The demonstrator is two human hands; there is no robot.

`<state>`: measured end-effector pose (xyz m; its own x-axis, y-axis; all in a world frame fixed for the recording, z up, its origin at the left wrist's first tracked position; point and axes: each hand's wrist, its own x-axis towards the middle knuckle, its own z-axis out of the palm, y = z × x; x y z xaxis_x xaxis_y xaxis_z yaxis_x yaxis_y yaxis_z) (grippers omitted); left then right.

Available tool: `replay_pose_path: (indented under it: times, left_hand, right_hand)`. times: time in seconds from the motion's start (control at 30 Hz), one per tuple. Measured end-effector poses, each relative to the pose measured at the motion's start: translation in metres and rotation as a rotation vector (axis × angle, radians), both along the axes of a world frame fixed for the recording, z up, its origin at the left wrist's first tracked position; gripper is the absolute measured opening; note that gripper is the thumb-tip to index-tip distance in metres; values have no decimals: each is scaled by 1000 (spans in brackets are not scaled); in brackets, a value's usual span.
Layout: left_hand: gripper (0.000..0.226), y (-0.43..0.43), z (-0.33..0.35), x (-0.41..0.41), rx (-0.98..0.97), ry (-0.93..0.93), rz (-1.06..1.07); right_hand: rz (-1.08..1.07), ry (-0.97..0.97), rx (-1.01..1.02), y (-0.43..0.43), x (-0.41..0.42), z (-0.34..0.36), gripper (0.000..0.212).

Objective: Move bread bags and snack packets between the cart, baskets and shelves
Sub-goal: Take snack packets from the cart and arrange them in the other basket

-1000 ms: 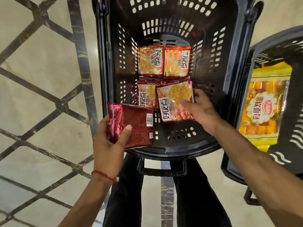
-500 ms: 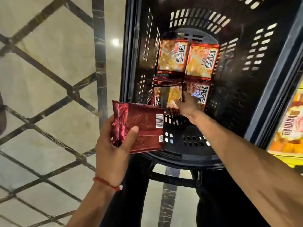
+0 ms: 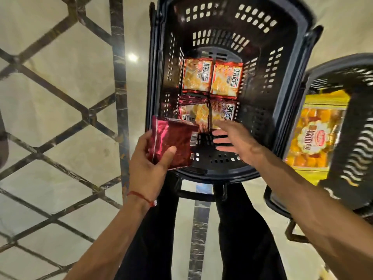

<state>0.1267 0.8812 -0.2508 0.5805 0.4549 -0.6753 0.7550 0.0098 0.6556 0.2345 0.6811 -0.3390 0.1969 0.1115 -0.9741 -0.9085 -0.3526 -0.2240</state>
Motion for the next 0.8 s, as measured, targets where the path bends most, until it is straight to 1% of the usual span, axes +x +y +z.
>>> replay_pose_path:
  times: [0.1,0.2,0.23,0.27,0.33,0.37,0.4,0.43,0.47,0.5,0.53,0.6,0.67,0.73,0.8]
  left_hand:
    - [58,-22,32,10,-19,-52,-130]
    - [60,-47,52,13,-59,-85,-272]
    - [60,-53,58,14,-67,-103,-300]
    - [60,-59,61,13,-61,-142,-329]
    - [58,-65,68,13,-24,-215,-417]
    - [56,-65,73,14,-43,-223,-430]
    - [55,-63,76,15,-77,-230,-443]
    - [54,-61,82,16,-81,-234,-470]
    - [55,-57,87,18,-45,-235,-491]
    - [58,-54,91,19,6,-234,-494]
    - [59,-50,91,21,0,-213,-429]
    - [50,-46,90,33,-133,-134,-198]
    - [40,-46,83,45,-312,0,-52]
    - [47,-47,76,52,-389,76,-77]
    - [54,-50,71,54,-373,67,-109]
  right_hand:
    - [-95,139,61,-15,1,67,56]
    - [-206,190,97,-24,4,109,63]
    - [-232,180,102,-26,5,119,60]
    - [-248,151,108,-29,6,126,51]
    - [-295,70,114,-34,6,131,26]
    - [-307,31,119,-36,5,134,19]
    - [-305,-10,128,-39,2,133,19]
    - [-294,-46,132,-40,0,135,26]
    - [-285,-84,128,-43,-2,134,35]
    - [-292,-113,126,-44,-3,135,43]
    - [-311,-135,138,-47,-3,134,49]
    - [-334,-148,172,-54,-4,135,60]
    - [-334,-149,224,-59,-6,135,66]
    - [-330,-160,280,-62,-8,138,64]
    - [-331,-168,298,-63,-9,140,63]
